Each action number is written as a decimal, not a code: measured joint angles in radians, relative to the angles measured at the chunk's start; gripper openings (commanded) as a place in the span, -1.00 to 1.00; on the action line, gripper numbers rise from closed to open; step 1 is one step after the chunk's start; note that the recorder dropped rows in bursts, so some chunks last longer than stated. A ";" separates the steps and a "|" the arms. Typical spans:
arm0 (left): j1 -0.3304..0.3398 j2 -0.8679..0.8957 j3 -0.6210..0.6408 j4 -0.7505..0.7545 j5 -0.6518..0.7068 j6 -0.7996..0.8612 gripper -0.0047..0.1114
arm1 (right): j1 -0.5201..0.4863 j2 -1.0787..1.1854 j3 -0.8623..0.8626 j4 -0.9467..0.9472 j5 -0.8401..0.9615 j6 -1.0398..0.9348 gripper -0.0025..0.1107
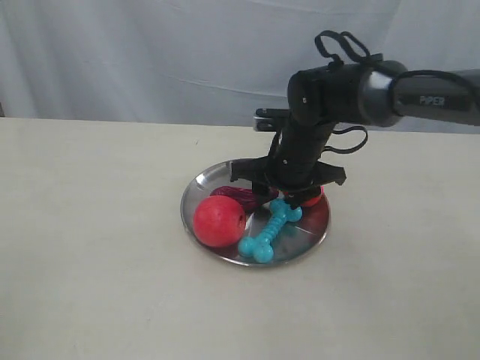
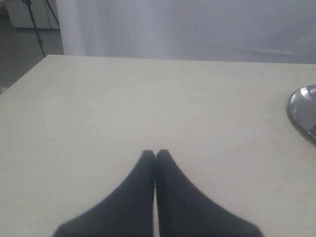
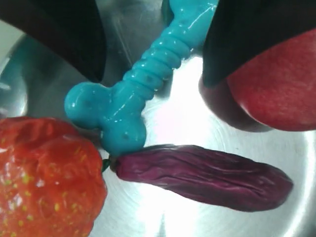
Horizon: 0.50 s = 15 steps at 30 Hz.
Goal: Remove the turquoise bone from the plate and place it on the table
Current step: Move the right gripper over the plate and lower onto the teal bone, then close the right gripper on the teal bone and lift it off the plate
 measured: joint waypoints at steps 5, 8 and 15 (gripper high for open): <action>0.000 0.000 0.000 0.000 0.000 0.000 -0.92 | 0.000 0.076 -0.053 0.000 0.061 0.023 0.03; 0.000 0.000 0.000 0.000 0.000 0.000 -0.92 | 0.000 0.095 -0.060 0.000 0.063 0.039 0.03; 0.000 0.000 0.000 0.000 0.000 0.000 -0.92 | 0.001 0.128 -0.069 0.005 0.067 0.053 -0.13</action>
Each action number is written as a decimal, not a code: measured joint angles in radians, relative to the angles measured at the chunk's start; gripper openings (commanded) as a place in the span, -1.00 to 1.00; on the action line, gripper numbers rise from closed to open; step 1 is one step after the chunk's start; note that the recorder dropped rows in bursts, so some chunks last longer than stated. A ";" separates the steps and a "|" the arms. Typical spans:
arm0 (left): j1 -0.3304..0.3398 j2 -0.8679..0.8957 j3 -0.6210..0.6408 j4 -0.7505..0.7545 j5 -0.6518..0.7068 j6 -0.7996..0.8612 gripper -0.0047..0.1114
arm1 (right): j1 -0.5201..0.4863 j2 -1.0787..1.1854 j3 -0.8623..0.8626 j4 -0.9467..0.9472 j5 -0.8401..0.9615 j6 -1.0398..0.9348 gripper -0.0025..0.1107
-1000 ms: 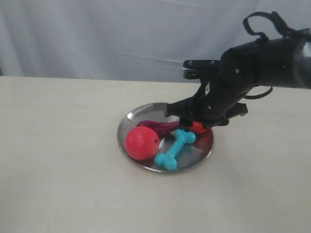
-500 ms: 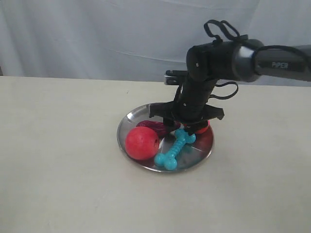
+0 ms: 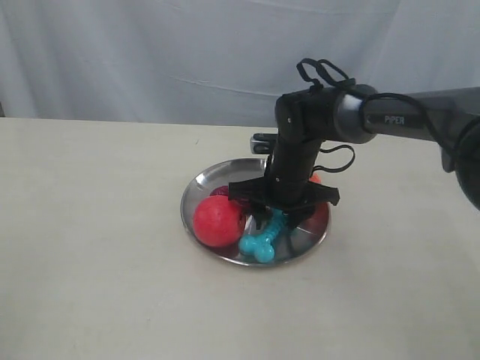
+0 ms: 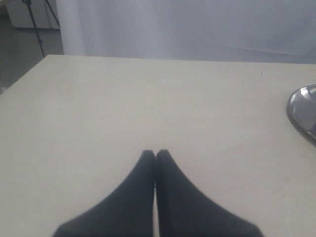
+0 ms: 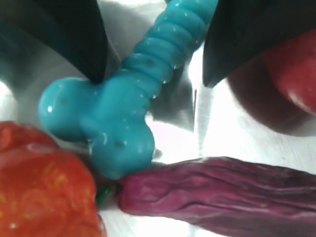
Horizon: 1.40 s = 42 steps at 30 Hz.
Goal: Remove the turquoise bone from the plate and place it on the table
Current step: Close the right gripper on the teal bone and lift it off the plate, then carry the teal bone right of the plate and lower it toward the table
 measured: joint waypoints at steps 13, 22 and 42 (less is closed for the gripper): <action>0.000 0.000 0.000 0.000 0.000 0.000 -0.92 | 0.006 0.012 0.000 0.002 -0.013 -0.038 -0.96; 0.000 0.000 0.000 0.000 0.000 0.000 -0.92 | 0.046 -0.056 0.000 -0.005 0.004 -0.058 -0.96; 0.000 0.000 0.000 -0.001 0.000 0.000 -0.92 | 0.030 -0.770 0.377 -0.386 0.253 0.054 -0.96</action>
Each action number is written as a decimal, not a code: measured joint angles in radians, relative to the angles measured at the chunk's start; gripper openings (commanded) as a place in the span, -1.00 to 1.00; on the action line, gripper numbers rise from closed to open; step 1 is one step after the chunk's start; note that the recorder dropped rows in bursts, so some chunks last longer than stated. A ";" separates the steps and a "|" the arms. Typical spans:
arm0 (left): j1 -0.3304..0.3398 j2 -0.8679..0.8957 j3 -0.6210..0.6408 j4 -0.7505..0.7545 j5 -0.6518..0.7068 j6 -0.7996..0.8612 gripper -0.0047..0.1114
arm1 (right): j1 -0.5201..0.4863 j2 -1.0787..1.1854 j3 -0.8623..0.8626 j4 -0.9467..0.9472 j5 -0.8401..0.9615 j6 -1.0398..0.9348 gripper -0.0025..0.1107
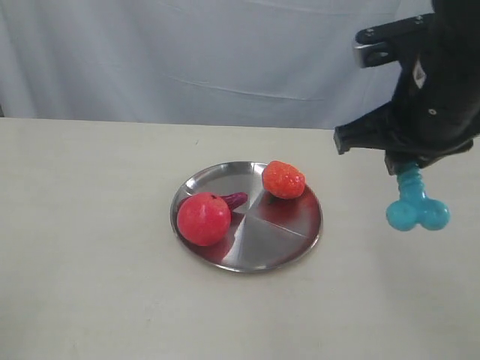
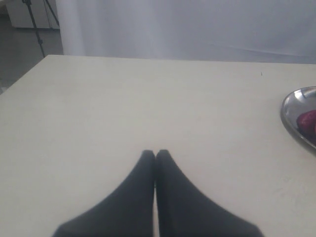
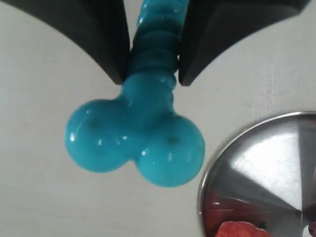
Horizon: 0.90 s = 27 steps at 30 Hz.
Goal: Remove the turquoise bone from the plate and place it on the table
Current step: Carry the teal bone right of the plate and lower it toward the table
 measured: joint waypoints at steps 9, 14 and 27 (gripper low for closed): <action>0.000 0.000 0.000 0.000 0.000 0.000 -0.92 | -0.146 -0.057 0.219 0.025 -0.115 -0.018 -0.96; 0.000 0.000 0.000 0.000 0.000 0.000 -0.92 | -0.217 -0.057 0.302 0.035 -0.235 -0.039 -0.96; 0.000 0.000 0.000 0.000 0.000 0.000 -0.92 | -0.282 0.094 0.317 0.080 -0.420 -0.067 -0.96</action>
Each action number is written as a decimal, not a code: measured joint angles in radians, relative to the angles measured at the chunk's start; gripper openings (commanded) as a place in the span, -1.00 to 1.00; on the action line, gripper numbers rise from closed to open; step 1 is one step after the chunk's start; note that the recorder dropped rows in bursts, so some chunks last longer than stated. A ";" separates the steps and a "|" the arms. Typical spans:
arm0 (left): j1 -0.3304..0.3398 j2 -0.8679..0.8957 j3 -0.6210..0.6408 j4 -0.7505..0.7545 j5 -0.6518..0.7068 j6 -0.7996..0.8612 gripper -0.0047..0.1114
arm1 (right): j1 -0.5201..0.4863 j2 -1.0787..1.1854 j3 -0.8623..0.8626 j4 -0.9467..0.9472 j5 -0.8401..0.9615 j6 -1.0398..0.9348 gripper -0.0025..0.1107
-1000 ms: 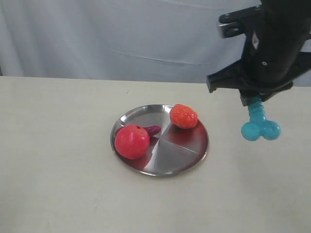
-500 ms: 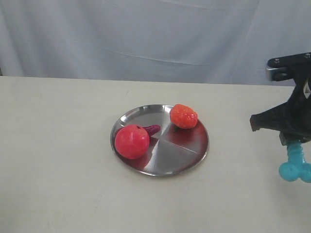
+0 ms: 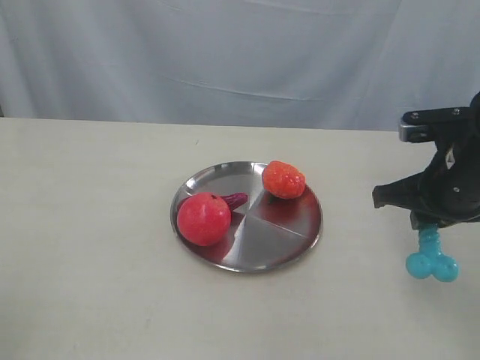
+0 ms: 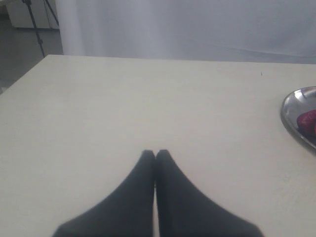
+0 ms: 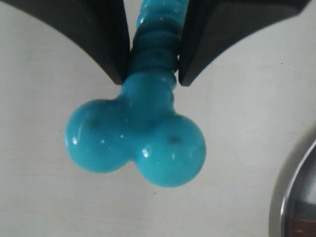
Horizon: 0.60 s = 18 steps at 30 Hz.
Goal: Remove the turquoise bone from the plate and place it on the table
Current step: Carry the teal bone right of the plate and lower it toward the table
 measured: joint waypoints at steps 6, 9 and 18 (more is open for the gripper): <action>0.000 0.000 0.000 0.000 0.000 0.000 -0.92 | 0.000 0.086 0.000 0.004 -0.067 -0.002 -0.96; 0.000 0.000 0.000 0.000 0.000 0.000 -0.92 | 0.000 0.116 0.000 0.004 -0.103 -0.002 -0.96; 0.000 0.000 0.000 0.000 0.000 0.000 -0.92 | 0.000 0.176 -0.006 0.013 -0.141 -0.002 -0.96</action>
